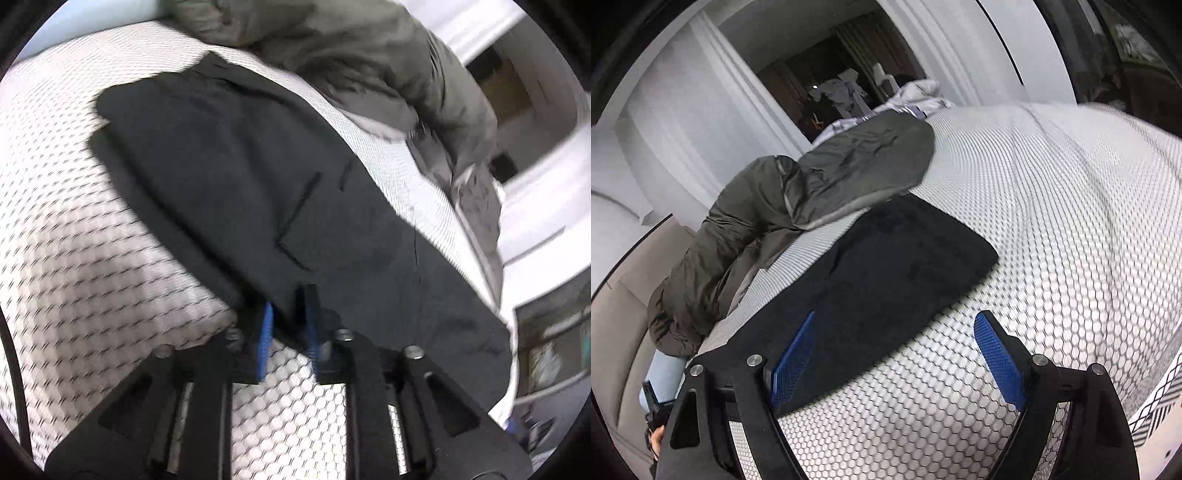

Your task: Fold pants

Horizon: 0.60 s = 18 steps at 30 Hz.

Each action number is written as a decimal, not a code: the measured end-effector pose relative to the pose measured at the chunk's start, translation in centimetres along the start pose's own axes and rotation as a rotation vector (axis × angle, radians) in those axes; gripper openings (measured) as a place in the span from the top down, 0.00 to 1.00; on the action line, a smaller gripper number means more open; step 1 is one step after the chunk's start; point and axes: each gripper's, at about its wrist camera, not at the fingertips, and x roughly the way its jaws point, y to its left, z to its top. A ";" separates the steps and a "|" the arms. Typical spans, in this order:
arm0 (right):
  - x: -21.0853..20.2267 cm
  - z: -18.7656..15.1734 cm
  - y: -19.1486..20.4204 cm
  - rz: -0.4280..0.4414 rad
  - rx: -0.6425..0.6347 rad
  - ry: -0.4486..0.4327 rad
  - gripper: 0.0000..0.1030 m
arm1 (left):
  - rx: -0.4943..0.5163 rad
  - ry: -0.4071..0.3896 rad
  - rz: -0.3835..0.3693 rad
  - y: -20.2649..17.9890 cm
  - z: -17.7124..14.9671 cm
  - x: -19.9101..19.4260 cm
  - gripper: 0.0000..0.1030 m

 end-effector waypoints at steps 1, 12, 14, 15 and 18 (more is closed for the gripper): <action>0.2 -0.2 -0.4 0.020 0.013 0.008 0.15 | -0.015 -0.021 0.003 0.5 -0.1 -0.6 0.70; 5.4 -1.7 -2.1 0.110 0.083 0.137 0.15 | -0.122 -0.029 -0.036 3.2 2.8 2.3 0.79; 6.8 -1.1 -2.0 0.101 0.095 0.124 0.15 | -0.124 -0.029 -0.043 2.8 3.3 3.5 0.98; 7.8 -0.5 -1.8 0.101 0.104 0.118 0.15 | -0.127 -0.042 -0.041 2.8 3.4 3.4 0.98; 11.2 1.1 -1.6 0.054 0.159 0.107 0.16 | -0.128 -0.076 -0.053 2.9 3.4 3.0 0.99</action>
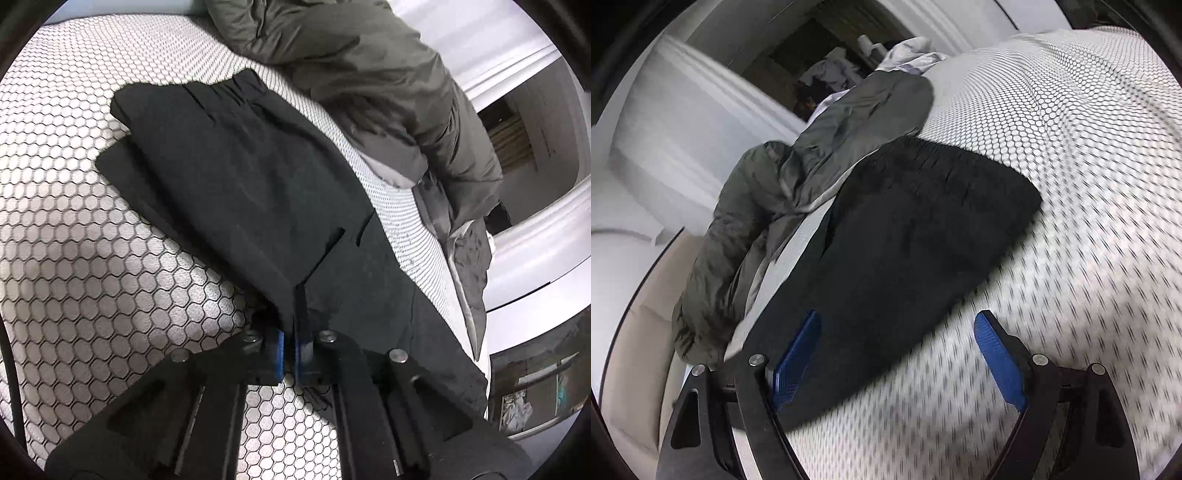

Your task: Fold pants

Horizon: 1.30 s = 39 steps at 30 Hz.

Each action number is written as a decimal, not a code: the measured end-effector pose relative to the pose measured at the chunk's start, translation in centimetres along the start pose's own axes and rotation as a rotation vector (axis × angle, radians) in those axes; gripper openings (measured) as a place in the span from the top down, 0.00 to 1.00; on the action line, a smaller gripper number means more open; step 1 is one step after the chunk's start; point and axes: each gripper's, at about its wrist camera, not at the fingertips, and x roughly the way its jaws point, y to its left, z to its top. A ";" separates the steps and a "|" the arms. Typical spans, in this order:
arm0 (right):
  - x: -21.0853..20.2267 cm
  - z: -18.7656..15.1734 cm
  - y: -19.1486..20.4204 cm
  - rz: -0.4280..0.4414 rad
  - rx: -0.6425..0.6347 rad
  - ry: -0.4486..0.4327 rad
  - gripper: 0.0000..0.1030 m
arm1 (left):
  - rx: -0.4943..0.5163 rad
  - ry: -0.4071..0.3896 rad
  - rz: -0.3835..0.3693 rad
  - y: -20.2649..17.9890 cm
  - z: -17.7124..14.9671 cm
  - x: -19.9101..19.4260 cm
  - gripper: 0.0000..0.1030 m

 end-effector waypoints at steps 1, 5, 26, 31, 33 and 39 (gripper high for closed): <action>0.8 0.4 -0.1 -0.022 0.022 -0.005 0.21 | 0.006 -0.008 0.000 -0.1 0.0 -0.2 0.99; 2.0 1.1 0.3 -0.030 0.063 0.014 0.82 | 0.010 -0.019 -0.019 0.5 -0.3 -1.9 0.99; -12.6 -10.1 4.0 -0.073 -0.238 -0.023 0.52 | 0.246 -0.155 0.107 7.3 -8.7 -20.2 0.56; -15.5 -12.8 5.2 -0.073 -0.352 -0.057 0.24 | 0.348 -0.174 0.063 4.8 -12.5 -22.4 0.29; -14.9 -12.9 4.7 -0.041 -0.322 -0.035 0.24 | 0.369 -0.142 0.010 3.7 -13.8 -22.2 0.25; -11.5 -9.6 -0.2 -0.116 0.011 -0.073 0.36 | 0.435 -0.040 -0.008 0.7 -17.8 -18.9 0.24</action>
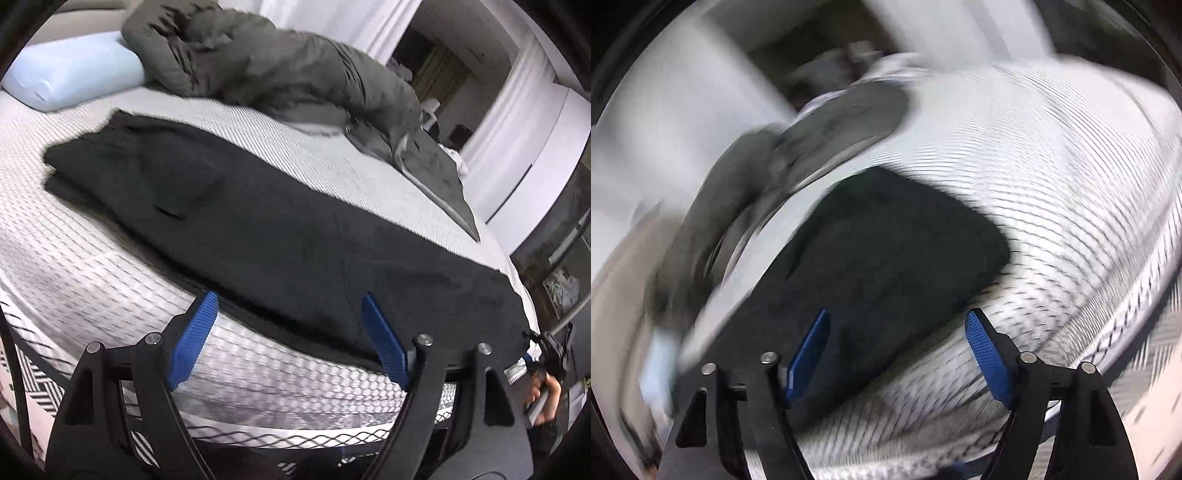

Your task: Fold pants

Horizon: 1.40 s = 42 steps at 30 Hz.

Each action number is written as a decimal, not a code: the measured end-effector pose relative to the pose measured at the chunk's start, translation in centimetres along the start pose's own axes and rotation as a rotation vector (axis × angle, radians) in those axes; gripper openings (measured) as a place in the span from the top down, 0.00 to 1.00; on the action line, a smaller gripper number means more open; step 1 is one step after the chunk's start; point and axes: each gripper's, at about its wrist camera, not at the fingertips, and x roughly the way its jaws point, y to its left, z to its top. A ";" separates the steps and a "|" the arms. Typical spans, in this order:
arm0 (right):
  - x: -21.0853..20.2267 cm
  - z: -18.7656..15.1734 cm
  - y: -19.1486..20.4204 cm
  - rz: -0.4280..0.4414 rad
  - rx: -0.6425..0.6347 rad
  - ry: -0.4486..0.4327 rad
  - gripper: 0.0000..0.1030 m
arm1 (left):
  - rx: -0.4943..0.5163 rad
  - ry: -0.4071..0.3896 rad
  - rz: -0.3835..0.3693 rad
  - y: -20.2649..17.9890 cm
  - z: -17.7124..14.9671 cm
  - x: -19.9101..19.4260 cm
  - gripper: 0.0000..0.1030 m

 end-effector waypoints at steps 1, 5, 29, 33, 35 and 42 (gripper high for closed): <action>0.5 0.5 -0.3 -0.006 0.016 0.003 0.54 | 0.007 0.017 0.009 -0.5 -0.5 0.5 0.24; 0.4 2.0 1.3 -0.047 -0.126 -0.059 0.79 | 0.071 0.015 0.054 -2.6 -1.7 0.6 0.24; -0.6 -8.1 14.8 0.094 -0.750 0.043 0.08 | 0.380 -0.078 0.168 -15.7 -4.3 -1.6 0.01; 1.4 -9.6 16.8 0.123 -0.811 0.093 0.08 | 0.398 -0.063 0.153 -17.1 -4.2 -0.3 0.01; 2.3 -10.7 18.1 0.128 -0.833 0.117 0.08 | 0.404 -0.045 0.141 -17.8 -4.0 1.0 0.01; 6.7 -13.8 19.3 0.112 -0.932 0.201 0.08 | 0.448 0.115 0.059 -20.2 -5.1 8.6 0.01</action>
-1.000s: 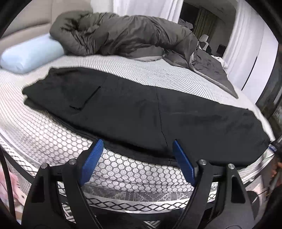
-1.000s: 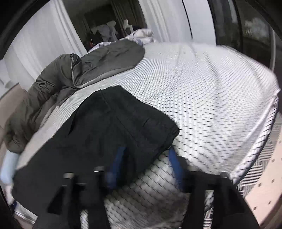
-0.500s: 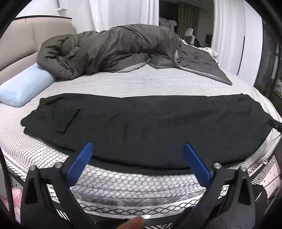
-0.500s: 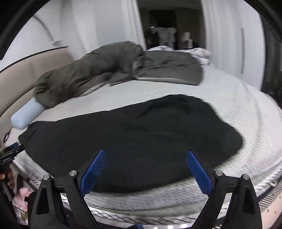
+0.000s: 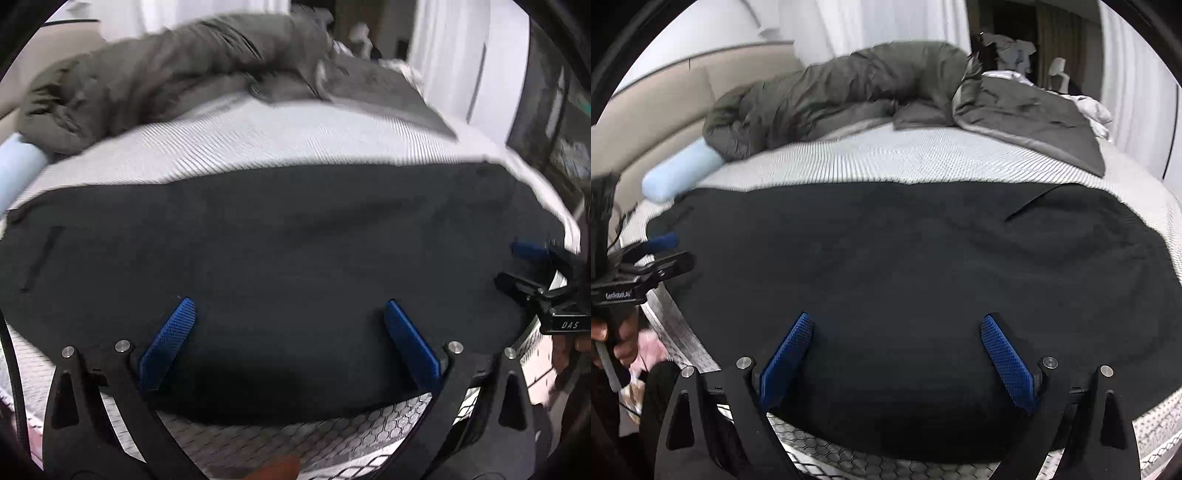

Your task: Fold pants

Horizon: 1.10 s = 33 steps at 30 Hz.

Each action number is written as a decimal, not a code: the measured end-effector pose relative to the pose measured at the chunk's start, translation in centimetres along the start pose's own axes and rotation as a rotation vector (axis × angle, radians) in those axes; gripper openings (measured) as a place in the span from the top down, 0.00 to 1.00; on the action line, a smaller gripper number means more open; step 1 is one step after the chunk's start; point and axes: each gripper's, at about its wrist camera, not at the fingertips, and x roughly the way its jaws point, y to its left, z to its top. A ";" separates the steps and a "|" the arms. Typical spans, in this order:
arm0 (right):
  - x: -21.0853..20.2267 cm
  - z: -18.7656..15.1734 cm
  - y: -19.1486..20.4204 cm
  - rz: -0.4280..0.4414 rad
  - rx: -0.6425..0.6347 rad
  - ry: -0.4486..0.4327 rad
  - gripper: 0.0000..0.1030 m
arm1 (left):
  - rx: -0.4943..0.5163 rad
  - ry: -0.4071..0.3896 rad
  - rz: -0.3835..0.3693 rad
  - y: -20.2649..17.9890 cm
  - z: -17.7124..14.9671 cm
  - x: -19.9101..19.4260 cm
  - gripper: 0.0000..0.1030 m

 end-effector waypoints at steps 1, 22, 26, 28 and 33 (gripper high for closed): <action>0.2 -0.4 0.0 -0.008 -0.021 0.005 0.08 | 0.019 0.016 0.011 -0.5 -0.3 0.8 0.01; -3.7 -0.6 -5.3 -0.150 0.057 -0.041 0.08 | 0.089 -0.005 -0.137 -2.7 0.6 0.3 0.01; 1.2 1.5 -1.0 -0.009 -0.016 0.023 0.08 | 0.154 0.117 -0.158 -5.3 2.0 3.8 0.01; 3.4 1.5 -0.8 -0.057 -0.044 0.065 0.08 | 0.129 0.128 -0.180 -4.3 2.3 4.2 0.01; 1.9 0.4 -7.2 -0.292 -0.010 0.048 0.08 | 0.050 0.101 -0.093 2.0 1.5 3.4 0.01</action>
